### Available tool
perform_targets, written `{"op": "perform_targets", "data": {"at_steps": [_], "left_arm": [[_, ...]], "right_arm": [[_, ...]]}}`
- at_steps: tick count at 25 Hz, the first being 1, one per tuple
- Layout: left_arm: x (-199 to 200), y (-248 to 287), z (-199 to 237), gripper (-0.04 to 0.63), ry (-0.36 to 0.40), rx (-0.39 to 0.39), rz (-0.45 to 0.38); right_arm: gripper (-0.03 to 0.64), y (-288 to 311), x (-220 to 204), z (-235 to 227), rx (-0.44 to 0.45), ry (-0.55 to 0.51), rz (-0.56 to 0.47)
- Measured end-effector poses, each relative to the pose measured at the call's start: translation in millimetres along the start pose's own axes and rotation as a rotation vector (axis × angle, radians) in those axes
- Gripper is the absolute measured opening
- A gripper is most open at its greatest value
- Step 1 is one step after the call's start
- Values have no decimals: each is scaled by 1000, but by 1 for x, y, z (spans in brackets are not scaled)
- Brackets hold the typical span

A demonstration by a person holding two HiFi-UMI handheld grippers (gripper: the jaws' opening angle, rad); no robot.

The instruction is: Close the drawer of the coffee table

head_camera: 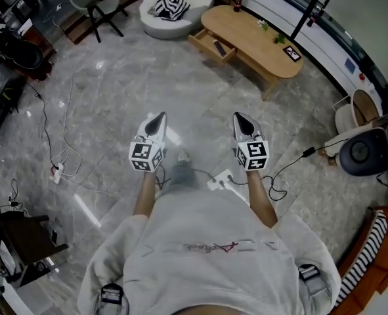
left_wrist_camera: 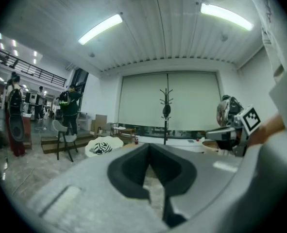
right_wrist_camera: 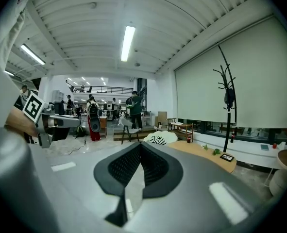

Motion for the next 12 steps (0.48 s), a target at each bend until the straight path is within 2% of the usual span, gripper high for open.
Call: {"op": "perform_targets", "data": {"at_steps": [12], "left_arm": [[17, 86, 112, 0, -39, 4, 12]], "right_arm": [[5, 138, 36, -13, 10, -18, 40]]}}
Point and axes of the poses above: the fingertips, and each gripper's own axes: y forward along the fingers, z to its left, x out of its top, the point moved 10 cm from there along -y, backward along the fingers, and after that the axes turned 1 degree about -z, right-handed, at the moved point
